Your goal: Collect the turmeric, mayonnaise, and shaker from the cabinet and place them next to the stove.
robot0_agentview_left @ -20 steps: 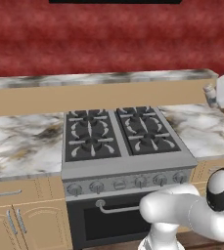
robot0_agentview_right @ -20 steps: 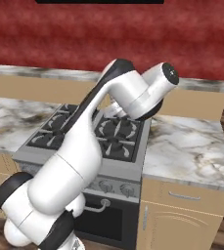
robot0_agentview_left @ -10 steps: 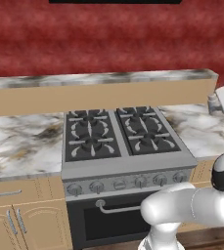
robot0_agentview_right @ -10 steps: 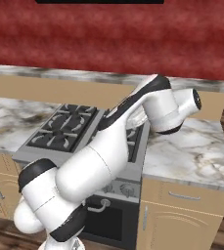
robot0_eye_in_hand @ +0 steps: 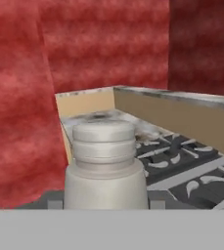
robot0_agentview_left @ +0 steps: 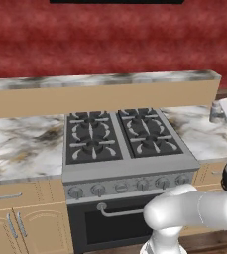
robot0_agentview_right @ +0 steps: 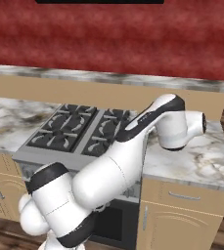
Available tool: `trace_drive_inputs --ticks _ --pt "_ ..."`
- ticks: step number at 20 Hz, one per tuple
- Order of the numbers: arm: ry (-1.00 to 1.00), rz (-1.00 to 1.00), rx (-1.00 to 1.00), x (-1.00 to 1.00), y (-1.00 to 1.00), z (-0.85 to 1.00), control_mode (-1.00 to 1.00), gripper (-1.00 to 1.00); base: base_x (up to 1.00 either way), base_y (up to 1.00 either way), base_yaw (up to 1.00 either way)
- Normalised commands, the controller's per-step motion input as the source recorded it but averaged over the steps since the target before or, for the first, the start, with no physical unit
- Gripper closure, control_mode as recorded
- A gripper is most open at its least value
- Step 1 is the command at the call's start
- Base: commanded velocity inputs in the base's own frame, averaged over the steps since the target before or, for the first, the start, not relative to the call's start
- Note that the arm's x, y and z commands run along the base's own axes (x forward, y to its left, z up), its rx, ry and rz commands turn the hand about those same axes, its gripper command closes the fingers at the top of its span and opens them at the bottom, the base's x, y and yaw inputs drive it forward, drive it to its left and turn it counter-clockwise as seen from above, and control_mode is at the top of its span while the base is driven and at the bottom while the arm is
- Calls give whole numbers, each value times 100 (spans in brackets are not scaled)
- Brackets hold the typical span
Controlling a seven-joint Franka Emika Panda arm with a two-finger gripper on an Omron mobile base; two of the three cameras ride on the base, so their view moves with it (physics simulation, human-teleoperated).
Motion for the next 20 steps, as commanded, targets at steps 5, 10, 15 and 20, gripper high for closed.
trace_drive_inputs --ticks 5,10,15,20 --pt "0 -23 9 19 0 -31 -100 100 0 0 0" --pt "0 -32 0 33 0 -31 -100 100 0 0 0" --pt "0 -18 0 56 0 -35 -100 100 0 0 0" --pt "1 0 0 73 0 -41 -100 100 0 0 0"
